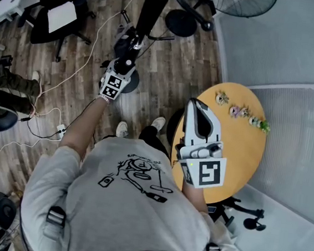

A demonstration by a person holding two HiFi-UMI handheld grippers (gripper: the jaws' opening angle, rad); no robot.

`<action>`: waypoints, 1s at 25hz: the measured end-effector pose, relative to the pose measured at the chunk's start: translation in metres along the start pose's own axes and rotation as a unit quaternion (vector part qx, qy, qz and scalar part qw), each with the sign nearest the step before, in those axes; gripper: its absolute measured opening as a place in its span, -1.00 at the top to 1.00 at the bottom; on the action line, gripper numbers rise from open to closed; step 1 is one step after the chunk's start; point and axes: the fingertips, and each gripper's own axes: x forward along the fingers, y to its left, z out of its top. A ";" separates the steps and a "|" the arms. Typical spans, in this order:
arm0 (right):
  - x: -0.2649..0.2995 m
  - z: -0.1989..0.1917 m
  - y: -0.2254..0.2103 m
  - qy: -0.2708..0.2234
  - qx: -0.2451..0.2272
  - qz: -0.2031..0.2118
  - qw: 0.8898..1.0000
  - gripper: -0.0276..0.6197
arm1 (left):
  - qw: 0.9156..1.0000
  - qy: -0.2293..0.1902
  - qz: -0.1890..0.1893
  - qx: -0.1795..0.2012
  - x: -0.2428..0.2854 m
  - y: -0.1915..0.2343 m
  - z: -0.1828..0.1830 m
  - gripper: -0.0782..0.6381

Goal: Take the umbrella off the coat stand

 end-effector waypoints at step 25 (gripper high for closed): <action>-0.011 0.001 0.011 -0.013 0.010 0.013 1.000 0.87 | 0.999 -0.023 0.008 -0.033 -0.032 -0.003 0.036 0.22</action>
